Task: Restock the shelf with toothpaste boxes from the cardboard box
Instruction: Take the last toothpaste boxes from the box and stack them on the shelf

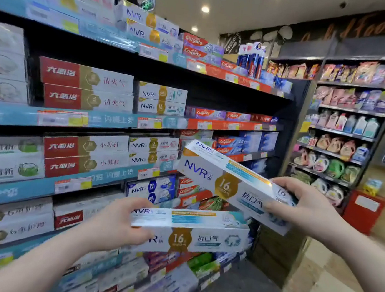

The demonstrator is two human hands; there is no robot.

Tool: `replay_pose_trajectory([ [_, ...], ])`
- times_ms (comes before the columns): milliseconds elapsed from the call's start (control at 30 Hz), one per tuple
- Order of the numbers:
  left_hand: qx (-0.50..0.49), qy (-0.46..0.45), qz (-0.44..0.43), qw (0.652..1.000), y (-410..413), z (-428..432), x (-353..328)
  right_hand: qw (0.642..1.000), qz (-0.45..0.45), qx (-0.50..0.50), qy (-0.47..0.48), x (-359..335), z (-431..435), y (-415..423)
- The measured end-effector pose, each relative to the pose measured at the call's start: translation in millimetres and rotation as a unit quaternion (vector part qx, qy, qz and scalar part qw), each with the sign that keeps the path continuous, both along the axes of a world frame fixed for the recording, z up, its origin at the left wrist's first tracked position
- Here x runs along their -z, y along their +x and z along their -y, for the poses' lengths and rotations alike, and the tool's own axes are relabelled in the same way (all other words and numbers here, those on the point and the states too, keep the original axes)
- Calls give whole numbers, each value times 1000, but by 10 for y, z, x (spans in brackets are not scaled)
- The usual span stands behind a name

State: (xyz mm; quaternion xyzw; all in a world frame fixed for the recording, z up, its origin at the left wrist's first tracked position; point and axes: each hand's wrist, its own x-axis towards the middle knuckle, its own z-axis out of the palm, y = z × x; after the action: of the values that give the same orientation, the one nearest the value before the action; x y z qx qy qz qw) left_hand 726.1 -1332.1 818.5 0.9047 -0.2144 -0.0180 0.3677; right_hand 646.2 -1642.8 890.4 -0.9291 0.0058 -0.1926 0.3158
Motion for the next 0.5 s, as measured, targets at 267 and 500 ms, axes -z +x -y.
replay_pose_trajectory([
  [267, -26, 0, 41, 999, 1424, 449, -248, 999, 30, -37, -18, -259, 382, 1481],
  [500, -69, -8, 57, 996, 2271, 611, -382, 994, 66, -80, -29, -461, 580, 2672],
])
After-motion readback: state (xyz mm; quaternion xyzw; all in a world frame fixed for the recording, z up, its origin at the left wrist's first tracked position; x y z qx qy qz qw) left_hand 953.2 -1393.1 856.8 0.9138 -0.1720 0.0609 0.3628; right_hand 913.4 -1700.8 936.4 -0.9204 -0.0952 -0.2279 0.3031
